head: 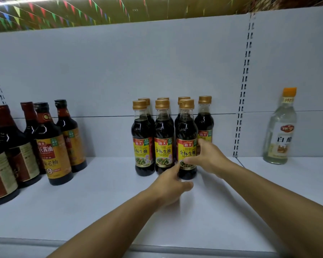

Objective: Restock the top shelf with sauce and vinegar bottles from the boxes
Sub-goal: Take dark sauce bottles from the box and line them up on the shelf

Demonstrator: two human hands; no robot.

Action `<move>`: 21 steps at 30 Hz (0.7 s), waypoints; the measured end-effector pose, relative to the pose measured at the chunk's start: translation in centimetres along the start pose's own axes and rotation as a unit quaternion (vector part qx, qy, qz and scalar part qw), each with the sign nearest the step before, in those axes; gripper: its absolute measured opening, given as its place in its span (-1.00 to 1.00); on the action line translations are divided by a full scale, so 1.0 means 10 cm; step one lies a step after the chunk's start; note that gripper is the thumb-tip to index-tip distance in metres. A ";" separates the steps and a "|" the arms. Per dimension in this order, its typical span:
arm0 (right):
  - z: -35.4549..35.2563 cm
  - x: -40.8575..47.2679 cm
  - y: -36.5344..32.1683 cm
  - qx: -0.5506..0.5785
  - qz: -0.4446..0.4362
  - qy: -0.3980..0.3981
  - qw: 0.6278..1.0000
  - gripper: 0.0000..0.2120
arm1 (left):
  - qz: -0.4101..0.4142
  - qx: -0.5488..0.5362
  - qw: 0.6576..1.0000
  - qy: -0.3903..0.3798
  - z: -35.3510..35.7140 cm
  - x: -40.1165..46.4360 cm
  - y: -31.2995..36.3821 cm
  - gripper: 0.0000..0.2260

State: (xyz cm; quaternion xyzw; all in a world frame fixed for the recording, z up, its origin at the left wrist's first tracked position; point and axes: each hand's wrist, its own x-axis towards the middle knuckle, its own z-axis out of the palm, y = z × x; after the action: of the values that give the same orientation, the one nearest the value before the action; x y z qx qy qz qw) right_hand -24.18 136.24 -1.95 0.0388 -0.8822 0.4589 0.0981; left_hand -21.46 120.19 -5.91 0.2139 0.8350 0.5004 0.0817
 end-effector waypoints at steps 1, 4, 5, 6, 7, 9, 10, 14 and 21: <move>0.01 0.01 0.00 -0.001 0.000 0.001 1.000 -0.56 | 0.001 0.004 1.000 0.000 0.00 -0.01 0.00 -0.45; 0.02 0.03 0.00 0.006 0.000 -0.001 1.000 -0.54 | -0.009 0.009 1.000 0.008 -0.02 -0.02 -0.02 -0.42; 0.02 0.04 0.00 0.009 0.000 -0.001 1.000 -0.54 | -0.020 0.010 1.000 0.013 -0.03 -0.03 -0.02 -0.38; 0.02 0.06 0.01 0.011 0.000 -0.001 1.000 -0.54 | -0.030 0.011 0.999 0.018 -0.03 -0.03 -0.04 -0.33; 0.02 0.06 0.01 0.015 0.001 -0.001 1.000 -0.55 | -0.038 0.009 0.999 0.022 -0.04 -0.03 -0.06 -0.27; 0.03 0.08 0.02 0.024 0.001 -0.004 1.000 -0.54 | -0.049 0.002 0.998 0.026 -0.06 -0.06 -0.07 -0.20; 0.03 0.09 0.03 0.028 0.002 -0.004 1.000 -0.55 | -0.052 0.001 0.998 0.026 -0.06 -0.07 -0.07 -0.19; 0.03 0.11 0.04 0.032 0.004 -0.004 0.999 -0.56 | -0.045 0.008 0.999 0.029 -0.09 -0.10 -0.07 -0.27; 0.05 0.05 0.09 0.039 0.003 -0.004 0.999 -0.44 | -0.035 0.014 0.999 0.032 -0.11 -0.19 -0.03 -0.32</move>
State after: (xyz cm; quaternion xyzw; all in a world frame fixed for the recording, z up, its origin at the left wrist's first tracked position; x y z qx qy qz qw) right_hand -24.91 136.39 -2.86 0.0418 -0.8643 0.4929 0.0912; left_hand -20.25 118.35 -5.83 0.1694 0.8510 0.4921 0.0698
